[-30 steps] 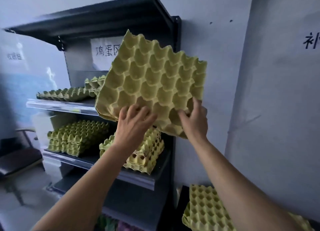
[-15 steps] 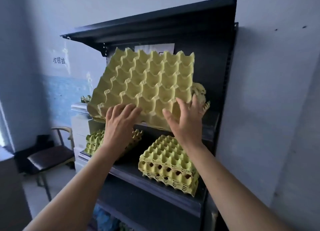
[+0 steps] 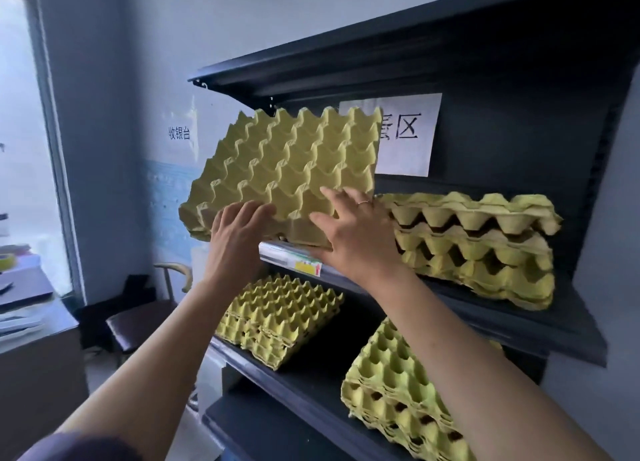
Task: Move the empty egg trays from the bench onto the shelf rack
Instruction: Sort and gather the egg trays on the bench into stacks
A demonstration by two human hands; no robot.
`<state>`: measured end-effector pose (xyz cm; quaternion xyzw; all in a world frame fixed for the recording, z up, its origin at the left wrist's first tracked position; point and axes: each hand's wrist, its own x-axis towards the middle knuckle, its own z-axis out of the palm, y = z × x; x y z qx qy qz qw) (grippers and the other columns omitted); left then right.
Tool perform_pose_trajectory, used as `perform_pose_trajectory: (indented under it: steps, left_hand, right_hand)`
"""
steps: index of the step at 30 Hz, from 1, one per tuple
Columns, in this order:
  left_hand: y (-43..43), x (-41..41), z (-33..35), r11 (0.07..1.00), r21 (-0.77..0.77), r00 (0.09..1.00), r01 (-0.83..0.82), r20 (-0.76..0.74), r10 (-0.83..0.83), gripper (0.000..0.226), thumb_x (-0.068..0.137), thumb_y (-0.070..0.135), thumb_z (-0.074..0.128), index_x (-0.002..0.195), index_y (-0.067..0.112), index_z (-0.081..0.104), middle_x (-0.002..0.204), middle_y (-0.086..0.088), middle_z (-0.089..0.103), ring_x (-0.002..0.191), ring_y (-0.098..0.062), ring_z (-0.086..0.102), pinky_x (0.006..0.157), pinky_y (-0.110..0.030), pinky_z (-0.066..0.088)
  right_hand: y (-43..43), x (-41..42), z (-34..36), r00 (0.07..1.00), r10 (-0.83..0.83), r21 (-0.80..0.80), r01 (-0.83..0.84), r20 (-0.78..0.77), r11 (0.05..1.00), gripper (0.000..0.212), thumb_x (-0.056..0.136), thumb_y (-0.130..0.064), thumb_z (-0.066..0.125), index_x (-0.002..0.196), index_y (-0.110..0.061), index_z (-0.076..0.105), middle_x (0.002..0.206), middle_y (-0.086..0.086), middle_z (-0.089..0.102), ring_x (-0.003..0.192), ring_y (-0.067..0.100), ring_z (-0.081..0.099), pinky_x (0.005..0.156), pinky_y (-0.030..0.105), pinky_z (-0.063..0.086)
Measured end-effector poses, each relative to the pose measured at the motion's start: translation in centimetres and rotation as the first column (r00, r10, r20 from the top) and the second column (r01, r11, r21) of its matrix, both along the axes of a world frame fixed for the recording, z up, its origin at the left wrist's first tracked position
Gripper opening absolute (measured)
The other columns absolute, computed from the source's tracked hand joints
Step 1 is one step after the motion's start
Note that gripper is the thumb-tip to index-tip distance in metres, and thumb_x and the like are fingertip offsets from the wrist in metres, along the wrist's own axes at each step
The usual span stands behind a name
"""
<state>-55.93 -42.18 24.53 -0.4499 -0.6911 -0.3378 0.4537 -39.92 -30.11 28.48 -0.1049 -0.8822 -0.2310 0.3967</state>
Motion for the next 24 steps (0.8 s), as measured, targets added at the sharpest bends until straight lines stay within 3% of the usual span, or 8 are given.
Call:
perform_pose_trajectory:
  steps: [3,8,13,17,20,24]
  left_hand:
    - [0.5,-4.0,0.1,0.999,-0.032,0.999,-0.019,0.033,0.021,0.051,0.071,-0.011,0.058,0.116,0.012,0.056,0.115,-0.009,0.061,0.106,-0.033,0.048,0.090,-0.046,0.040]
    - [2.0,-12.1,0.8,0.998,-0.064,0.999,-0.019,0.036,0.021,0.054,0.070,-0.014,0.061,0.118,0.011,0.058,0.117,-0.010,0.060,0.109,-0.036,0.050,0.093,-0.047,0.039]
    - [4.2,-19.6,2.3,0.994,-0.108,1.000,0.025,-0.007,-0.026,0.058,0.068,-0.013,0.064,0.120,0.013,0.057,0.113,-0.012,0.059,0.108,-0.035,0.050,0.102,-0.049,0.036]
    - [6.6,-23.3,3.0,0.982,-0.155,0.994,0.110,0.042,-0.105,0.061,0.073,-0.016,0.056,0.125,0.015,0.054,0.123,-0.013,0.053,0.117,-0.035,0.042,0.101,-0.046,0.035]
    - [8.3,-25.4,2.6,0.969,-0.195,0.988,0.152,0.070,-0.141,0.058,0.079,-0.010,0.051,0.129,0.019,0.049,0.129,-0.009,0.048,0.120,-0.030,0.038,0.099,-0.039,0.034]
    - [10.3,-27.4,2.1,0.952,-0.257,0.984,0.166,0.103,-0.144,0.055,0.083,-0.003,0.051,0.133,0.020,0.045,0.133,-0.010,0.045,0.122,-0.029,0.036,0.103,-0.037,0.029]
  right_hand:
    - [0.1,-4.2,0.1,1.000,0.003,0.004,-0.003,-0.019,1.000,0.034,0.066,-0.028,0.083,0.095,-0.015,0.071,0.122,0.008,0.063,0.118,0.043,0.052,0.088,0.061,0.046]
    - [0.7,-12.1,0.0,0.995,-0.020,0.040,0.024,-0.097,0.999,0.030,0.064,-0.027,0.083,0.088,-0.013,0.072,0.094,0.004,0.070,0.110,0.044,0.057,0.077,0.056,0.051]
    - [1.9,-19.3,0.2,0.988,-0.076,-0.069,0.067,-0.134,0.995,0.034,0.068,-0.030,0.082,0.095,-0.012,0.071,0.099,0.008,0.070,0.111,0.044,0.056,0.077,0.057,0.053]
    - [3.3,-22.9,0.2,0.982,-0.139,-0.184,0.114,-0.129,0.976,0.037,0.075,-0.033,0.077,0.107,-0.015,0.069,0.110,0.007,0.068,0.117,0.041,0.052,0.083,0.053,0.052]
    - [4.6,-24.7,0.2,0.980,-0.193,-0.268,0.174,-0.046,0.948,0.040,0.083,-0.040,0.068,0.118,-0.020,0.063,0.123,0.002,0.063,0.126,0.034,0.044,0.089,0.046,0.049]
    - [6.6,-26.8,0.0,0.971,-0.234,-0.360,0.234,0.044,0.903,0.042,0.086,-0.048,0.061,0.122,-0.027,0.058,0.126,-0.007,0.058,0.127,0.023,0.040,0.082,0.033,0.045]
